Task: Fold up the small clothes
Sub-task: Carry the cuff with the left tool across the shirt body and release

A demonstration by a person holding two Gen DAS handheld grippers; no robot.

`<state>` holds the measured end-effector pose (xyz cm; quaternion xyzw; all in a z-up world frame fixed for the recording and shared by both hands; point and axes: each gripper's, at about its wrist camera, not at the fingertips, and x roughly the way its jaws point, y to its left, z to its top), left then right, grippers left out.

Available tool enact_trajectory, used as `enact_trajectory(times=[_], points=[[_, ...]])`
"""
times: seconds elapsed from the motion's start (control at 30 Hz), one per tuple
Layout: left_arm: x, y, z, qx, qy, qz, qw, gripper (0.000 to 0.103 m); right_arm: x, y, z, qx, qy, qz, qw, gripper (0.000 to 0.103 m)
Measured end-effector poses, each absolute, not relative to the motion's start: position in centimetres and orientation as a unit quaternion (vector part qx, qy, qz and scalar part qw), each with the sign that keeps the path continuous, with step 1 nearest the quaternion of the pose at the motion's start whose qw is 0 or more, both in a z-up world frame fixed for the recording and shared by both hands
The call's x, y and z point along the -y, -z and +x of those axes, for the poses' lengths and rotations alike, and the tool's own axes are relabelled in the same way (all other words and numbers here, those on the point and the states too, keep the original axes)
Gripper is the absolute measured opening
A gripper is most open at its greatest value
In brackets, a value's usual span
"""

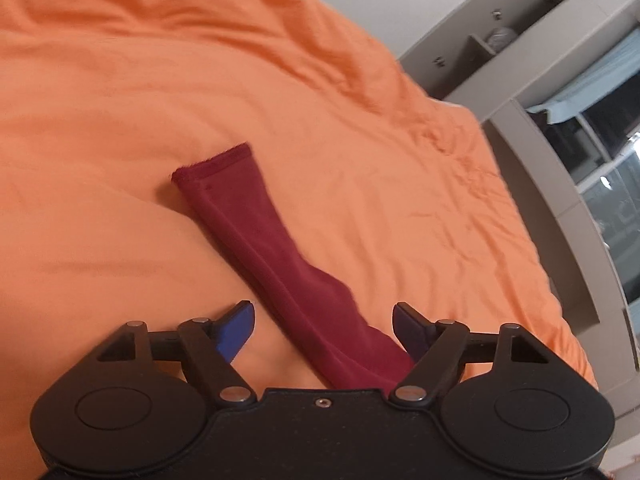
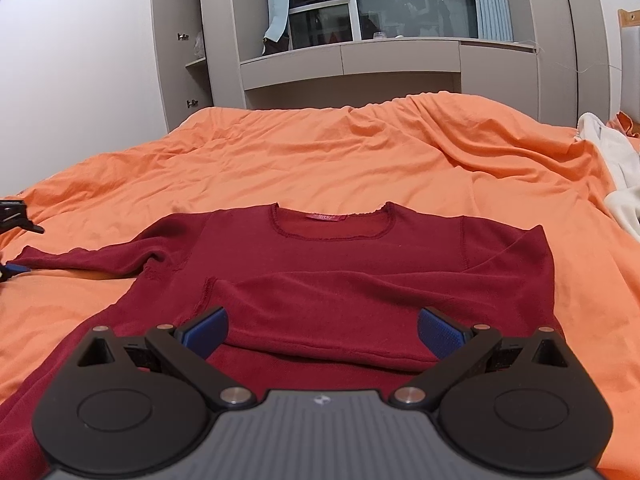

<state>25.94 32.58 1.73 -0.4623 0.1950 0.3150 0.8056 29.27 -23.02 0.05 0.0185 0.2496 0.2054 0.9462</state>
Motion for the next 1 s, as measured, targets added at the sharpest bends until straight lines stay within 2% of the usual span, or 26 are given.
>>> enact_trajectory(times=[0.07, 0.17, 0.27, 0.3, 0.33, 0.4, 0.47, 0.6, 0.8, 1.0], points=[[-33.4, -1.0, 26.8, -0.197, -0.320, -0.473, 0.797, 0.077, 23.1, 0.1, 29.3, -0.252, -0.205, 0.021, 0.946, 0.103], [-34.5, -0.5, 28.0, -0.199, -0.343, -0.459, 0.795, 0.067, 23.3, 0.2, 29.4, -0.256, -0.205, 0.026, 0.944, 0.103], [-34.7, 0.2, 28.3, -0.198, -0.361, -0.445, 0.795, 0.037, 23.4, 0.2, 29.6, -0.259, -0.207, 0.030, 0.943, 0.103], [-34.9, 0.5, 28.2, -0.196, -0.365, -0.446, 0.793, 0.018, 23.4, 0.2, 29.6, -0.260, -0.208, 0.029, 0.943, 0.103], [-35.0, 0.7, 28.1, -0.193, -0.368, -0.447, 0.792, 0.010, 23.4, 0.2, 29.5, -0.259, -0.208, 0.029, 0.943, 0.103], [-34.9, 0.9, 27.8, -0.177, -0.370, -0.451, 0.793, 0.005, 23.5, 0.1, 29.4, -0.257, -0.209, 0.029, 0.943, 0.103], [-34.3, 0.2, 27.6, -0.143, -0.357, -0.442, 0.811, 0.004, 23.7, -0.1, 29.3, -0.252, -0.209, 0.031, 0.945, 0.103], [-31.0, -3.3, 28.5, -0.097, -0.304, -0.355, 0.879, 0.004, 24.1, -0.6, 29.1, -0.243, -0.203, 0.039, 0.948, 0.103], [-23.2, -8.4, 31.2, -0.066, -0.176, -0.196, 0.962, 0.004, 25.6, -1.4, 29.1, -0.221, -0.177, 0.053, 0.958, 0.103], [-14.3, -10.1, 33.1, -0.069, -0.010, -0.088, 0.994, 0.004, 28.7, -2.1, 29.5, -0.200, -0.120, 0.077, 0.969, 0.103]])
